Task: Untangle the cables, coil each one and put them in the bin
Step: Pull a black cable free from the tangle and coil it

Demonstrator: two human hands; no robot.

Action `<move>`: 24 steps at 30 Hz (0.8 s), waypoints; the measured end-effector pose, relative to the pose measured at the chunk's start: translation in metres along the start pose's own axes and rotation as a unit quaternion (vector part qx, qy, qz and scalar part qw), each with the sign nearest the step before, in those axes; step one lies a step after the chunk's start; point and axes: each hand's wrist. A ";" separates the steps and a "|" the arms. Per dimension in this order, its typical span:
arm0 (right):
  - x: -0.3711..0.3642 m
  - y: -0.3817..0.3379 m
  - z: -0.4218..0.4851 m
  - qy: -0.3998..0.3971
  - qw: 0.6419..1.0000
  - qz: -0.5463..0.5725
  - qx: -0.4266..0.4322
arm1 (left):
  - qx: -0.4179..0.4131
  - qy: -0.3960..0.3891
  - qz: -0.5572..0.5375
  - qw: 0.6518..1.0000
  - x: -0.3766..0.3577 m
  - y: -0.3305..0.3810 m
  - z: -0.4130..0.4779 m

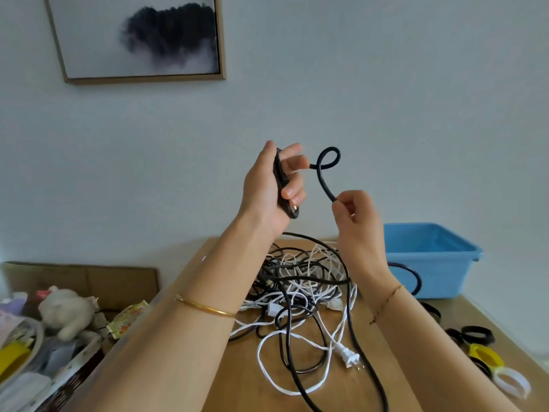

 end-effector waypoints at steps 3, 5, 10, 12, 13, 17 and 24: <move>0.008 -0.001 -0.003 -0.022 0.991 0.113 -0.066 | 0.000 0.026 -0.050 0.998 0.003 0.006 0.004; 0.013 -0.003 -0.006 -0.047 0.986 0.150 -0.059 | 0.006 0.031 -0.088 0.996 0.007 0.008 0.006; 0.020 -0.006 -0.008 -0.064 0.993 0.080 0.052 | 0.004 0.037 -0.111 0.993 0.004 0.007 0.009; 0.021 -0.007 -0.006 -0.033 0.995 0.074 0.066 | -0.002 0.045 -0.114 0.992 0.003 0.006 0.011; 0.022 -0.008 -0.004 -0.012 0.995 0.071 0.069 | -0.007 0.048 -0.112 0.992 0.001 0.006 0.012; 0.026 -0.005 0.007 0.089 0.991 0.102 0.015 | -0.048 0.048 -0.066 0.996 -0.014 0.000 0.010; 0.029 -0.006 0.022 0.097 0.955 0.254 -0.115 | -0.050 0.001 0.182 0.982 -0.013 -0.030 0.005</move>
Point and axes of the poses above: each hand's wrist, its own z-axis towards the middle knuckle, its own x-axis out of the back of the hand, y = z × x, and after that the axes turned 11 degrees about x, right-handed
